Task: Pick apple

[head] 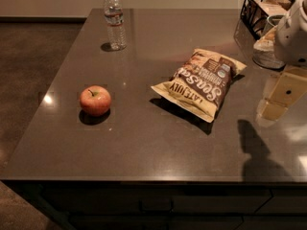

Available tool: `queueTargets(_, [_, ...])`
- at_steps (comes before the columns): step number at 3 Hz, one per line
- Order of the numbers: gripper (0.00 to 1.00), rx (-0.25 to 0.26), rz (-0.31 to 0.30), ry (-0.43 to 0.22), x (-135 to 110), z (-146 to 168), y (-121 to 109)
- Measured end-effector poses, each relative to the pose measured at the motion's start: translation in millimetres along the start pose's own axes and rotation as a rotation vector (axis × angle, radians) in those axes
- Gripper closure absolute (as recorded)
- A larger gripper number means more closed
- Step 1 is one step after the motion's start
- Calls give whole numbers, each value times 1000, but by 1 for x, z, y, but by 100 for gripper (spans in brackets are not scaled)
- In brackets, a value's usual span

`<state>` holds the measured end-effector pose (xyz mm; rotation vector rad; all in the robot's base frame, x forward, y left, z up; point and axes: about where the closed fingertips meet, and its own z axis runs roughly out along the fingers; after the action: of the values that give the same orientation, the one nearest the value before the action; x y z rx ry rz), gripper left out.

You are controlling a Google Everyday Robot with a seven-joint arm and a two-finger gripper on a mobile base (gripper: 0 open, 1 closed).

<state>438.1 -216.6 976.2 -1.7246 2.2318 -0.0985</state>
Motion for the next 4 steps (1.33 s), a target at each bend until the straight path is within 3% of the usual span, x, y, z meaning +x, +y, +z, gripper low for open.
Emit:
queueTargets(2, [0,-1,7,-32,-7,-1,-5])
queueTargets(4, [0,-37,-19,-200,-89,22,-17])
